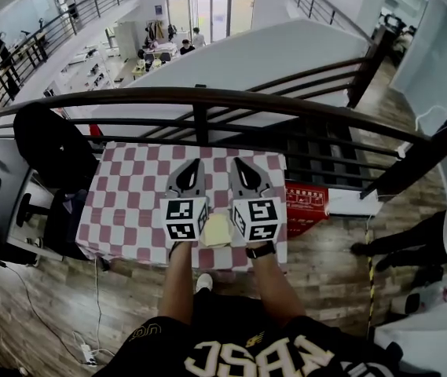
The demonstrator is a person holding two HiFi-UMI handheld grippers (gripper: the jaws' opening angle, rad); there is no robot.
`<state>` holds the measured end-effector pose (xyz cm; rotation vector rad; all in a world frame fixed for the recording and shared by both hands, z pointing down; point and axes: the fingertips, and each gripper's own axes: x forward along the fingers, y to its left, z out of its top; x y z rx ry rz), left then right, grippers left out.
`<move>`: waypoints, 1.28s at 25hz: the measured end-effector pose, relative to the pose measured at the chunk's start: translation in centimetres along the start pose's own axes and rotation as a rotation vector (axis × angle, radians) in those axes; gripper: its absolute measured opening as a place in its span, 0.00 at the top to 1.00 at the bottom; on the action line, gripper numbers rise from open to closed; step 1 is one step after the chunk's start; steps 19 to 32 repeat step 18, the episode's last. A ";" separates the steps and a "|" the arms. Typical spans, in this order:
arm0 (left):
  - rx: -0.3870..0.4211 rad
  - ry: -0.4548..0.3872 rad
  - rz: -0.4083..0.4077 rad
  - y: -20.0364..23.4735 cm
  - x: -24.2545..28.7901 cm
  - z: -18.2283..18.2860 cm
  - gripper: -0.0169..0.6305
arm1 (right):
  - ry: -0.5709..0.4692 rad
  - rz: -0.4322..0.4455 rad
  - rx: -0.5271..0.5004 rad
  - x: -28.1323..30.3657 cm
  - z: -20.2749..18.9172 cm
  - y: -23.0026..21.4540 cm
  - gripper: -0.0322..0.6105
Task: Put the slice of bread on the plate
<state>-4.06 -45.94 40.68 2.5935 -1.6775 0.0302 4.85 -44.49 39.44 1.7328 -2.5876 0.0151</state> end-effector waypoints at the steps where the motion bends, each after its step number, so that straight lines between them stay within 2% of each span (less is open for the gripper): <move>1: 0.007 0.000 0.003 -0.1 -0.1 0.0 0.95 | -0.003 -0.006 0.001 -0.2 0.1 -0.1 0.93; 14: 0.014 0.015 0.063 -0.4 -2.8 -0.4 0.95 | 0.006 0.012 -0.006 -2.4 -0.3 0.6 0.93; 32: 0.012 0.001 0.066 -1.2 -3.5 0.0 0.95 | 0.011 0.016 -0.016 -3.3 -0.5 0.8 0.93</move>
